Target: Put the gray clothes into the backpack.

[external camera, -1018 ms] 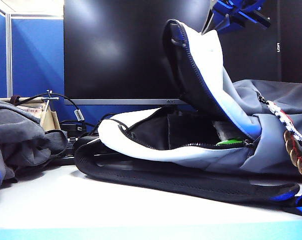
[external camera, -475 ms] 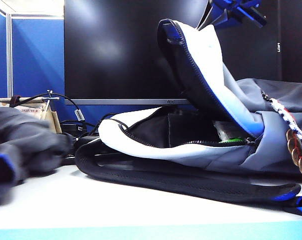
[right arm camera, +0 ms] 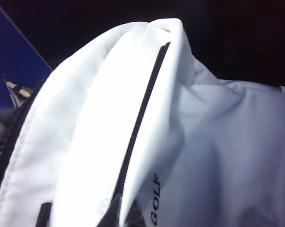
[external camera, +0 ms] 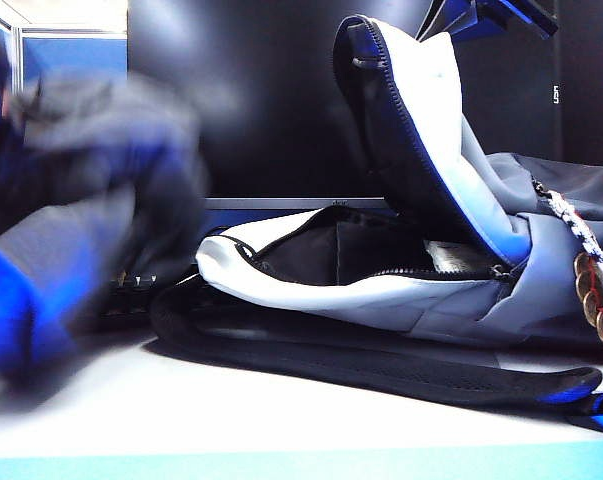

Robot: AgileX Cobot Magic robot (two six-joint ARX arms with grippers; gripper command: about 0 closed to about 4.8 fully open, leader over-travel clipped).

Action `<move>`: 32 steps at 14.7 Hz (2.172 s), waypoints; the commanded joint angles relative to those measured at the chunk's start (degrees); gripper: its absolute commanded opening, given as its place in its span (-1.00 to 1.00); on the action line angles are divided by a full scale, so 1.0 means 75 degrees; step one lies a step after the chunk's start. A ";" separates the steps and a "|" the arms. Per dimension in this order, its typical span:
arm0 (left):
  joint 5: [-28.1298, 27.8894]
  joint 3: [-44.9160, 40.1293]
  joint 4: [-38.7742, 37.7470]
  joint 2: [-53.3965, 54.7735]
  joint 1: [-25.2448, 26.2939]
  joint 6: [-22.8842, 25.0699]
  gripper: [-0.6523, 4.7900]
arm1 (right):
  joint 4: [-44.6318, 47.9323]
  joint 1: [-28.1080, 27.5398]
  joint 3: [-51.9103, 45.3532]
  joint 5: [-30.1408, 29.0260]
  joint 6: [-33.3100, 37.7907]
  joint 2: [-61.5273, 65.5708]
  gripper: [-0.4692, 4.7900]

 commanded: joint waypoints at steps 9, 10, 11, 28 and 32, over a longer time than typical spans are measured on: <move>-0.0527 0.4013 -0.5537 0.0533 -0.3605 0.3940 -0.78 | 0.2098 -0.0035 0.0099 -0.2002 0.1443 -0.0160 -0.85; -0.0930 0.4013 -0.5488 0.0842 -0.3550 0.4013 -0.78 | 0.2174 -0.0035 0.0099 -0.2296 0.1443 -0.0178 -0.85; -0.1201 0.4010 -0.5493 0.1119 -0.3322 0.4071 -0.78 | 0.2174 -0.0035 0.0099 -0.2428 0.1445 -0.0207 -0.85; 0.1702 0.8119 -0.5525 0.4634 -0.5872 0.3666 0.40 | 0.1545 -0.0020 0.0076 -0.2926 0.1582 -0.0204 -0.85; 0.2305 0.8119 -0.5697 0.4607 -0.5106 0.3217 1.00 | 0.0935 -0.0023 0.0073 -0.2541 0.0982 -0.0204 -0.85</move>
